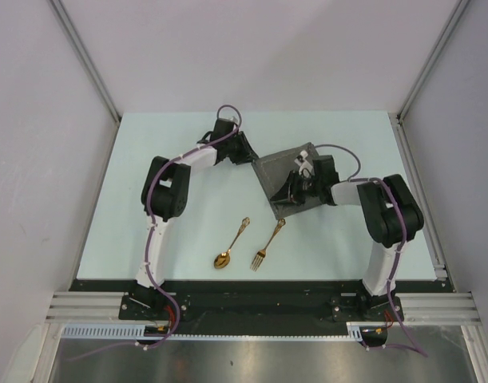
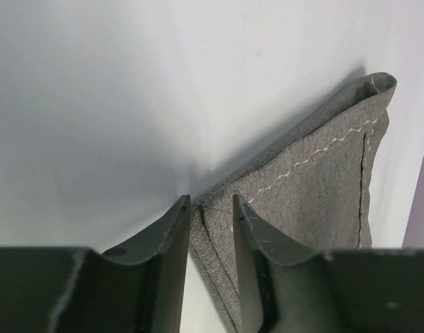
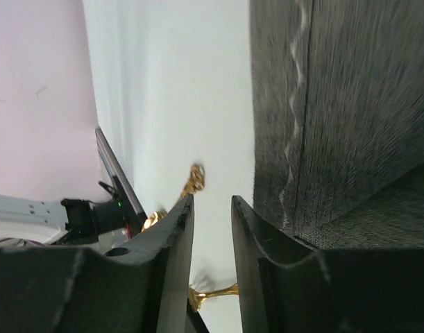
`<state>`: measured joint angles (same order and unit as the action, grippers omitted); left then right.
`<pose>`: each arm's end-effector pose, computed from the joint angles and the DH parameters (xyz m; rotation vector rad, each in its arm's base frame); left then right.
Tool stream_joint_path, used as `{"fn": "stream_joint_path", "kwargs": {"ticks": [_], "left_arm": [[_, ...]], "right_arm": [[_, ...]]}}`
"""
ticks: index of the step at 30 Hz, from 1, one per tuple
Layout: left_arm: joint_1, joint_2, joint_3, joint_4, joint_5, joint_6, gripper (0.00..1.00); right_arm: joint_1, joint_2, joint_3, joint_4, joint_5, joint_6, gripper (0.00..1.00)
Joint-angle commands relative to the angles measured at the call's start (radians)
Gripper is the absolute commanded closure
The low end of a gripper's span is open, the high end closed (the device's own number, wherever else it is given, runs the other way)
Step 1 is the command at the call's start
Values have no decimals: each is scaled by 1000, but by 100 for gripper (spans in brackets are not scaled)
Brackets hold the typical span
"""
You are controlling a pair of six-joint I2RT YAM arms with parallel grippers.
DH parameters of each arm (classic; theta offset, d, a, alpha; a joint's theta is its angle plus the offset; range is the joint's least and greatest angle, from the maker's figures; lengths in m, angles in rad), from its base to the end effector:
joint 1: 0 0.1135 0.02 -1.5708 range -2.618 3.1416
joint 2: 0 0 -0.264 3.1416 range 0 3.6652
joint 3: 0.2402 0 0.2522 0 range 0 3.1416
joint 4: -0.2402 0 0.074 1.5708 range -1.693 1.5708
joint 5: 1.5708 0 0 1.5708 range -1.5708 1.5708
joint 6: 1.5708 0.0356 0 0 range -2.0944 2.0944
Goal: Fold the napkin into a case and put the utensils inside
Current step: Flatten out the upper triangle-folded napkin at the center of the board.
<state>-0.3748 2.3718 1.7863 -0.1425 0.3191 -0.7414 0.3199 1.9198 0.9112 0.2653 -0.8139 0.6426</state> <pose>0.4867 -0.2035 0.1401 -0.2709 2.4244 -0.9097 0.3375 0.1391 0.1197 -0.0628 2.4448 1.4065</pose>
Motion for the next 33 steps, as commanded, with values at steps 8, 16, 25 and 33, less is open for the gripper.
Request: {"fn": "stream_joint_path", "kwargs": {"ticks": [8, 16, 25, 33], "left_arm": [[-18, -239, 26, -144, -141, 74, 44], [-150, -336, -252, 98, 60, -84, 82], [-265, -267, -321, 124, 150, -65, 95], [-265, -270, -433, 138, 141, -50, 96]], "right_arm": [[-240, -23, 213, -9, 30, 20, 61], [-312, 168, 495, 8, 15, 98, 59], [-312, 366, 707, 14, -5, 147, 66], [-312, 475, 775, 32, 5, 158, 71]]}}
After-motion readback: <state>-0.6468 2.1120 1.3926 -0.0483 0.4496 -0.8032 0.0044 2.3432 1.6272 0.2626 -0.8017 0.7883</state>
